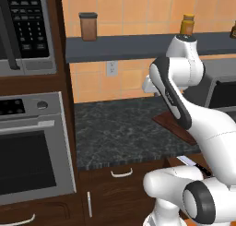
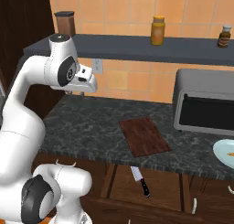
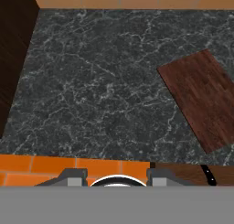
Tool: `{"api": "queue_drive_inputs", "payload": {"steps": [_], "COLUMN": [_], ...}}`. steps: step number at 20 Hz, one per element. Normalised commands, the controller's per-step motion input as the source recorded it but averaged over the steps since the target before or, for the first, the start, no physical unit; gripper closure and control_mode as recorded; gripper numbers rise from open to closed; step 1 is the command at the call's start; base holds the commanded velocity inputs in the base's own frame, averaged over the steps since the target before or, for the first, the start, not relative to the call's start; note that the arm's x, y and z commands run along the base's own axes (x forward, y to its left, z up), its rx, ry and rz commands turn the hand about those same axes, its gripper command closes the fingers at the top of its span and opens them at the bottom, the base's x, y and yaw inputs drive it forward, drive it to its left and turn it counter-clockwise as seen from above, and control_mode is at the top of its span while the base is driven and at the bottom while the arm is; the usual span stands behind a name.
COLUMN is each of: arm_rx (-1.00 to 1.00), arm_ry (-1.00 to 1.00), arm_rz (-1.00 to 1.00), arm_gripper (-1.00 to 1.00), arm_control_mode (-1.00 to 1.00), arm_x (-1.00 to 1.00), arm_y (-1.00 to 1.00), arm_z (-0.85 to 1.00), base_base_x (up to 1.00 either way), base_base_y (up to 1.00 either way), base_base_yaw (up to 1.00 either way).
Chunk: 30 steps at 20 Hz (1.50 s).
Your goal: Pick up the knife from the drawer and place it on the cutting board. Then place the meat from the plate to the cutting board.
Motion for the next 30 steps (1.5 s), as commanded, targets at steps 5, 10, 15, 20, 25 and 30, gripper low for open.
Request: {"api": "queue_drive_inputs", "payload": {"steps": [5, 10, 15, 20, 25, 30], "arm_rx": [0.00, 0.00, 0.00, 0.00, 0.00, 0.00], "arm_ry": [0.00, 0.00, 0.00, 0.00, 0.00, 0.00], "arm_rz": [0.00, 0.00, 0.00, 0.00, 0.00, 0.00], "arm_gripper": [-1.00, -1.00, -1.00, -1.00, -1.00, -1.00], "arm_control_mode": [1.00, 1.00, 1.00, 1.00, 1.00, 1.00], "arm_x": [0.00, 0.00, 0.00, 0.00, 0.00, 0.00], "arm_y": [0.00, 0.00, 0.00, 0.00, 0.00, 0.00], "arm_z": [0.00, 0.00, 0.00, 0.00, 0.00, 0.00], "base_base_x": [-0.39, -0.54, -0.03, -0.02, -0.30, -0.28], "base_base_y": [-0.44, -1.00, -1.00, -1.00, -1.00, -1.00], "base_base_yaw": [0.06, 0.19, 0.17, 0.21, 0.17, 0.13]}}
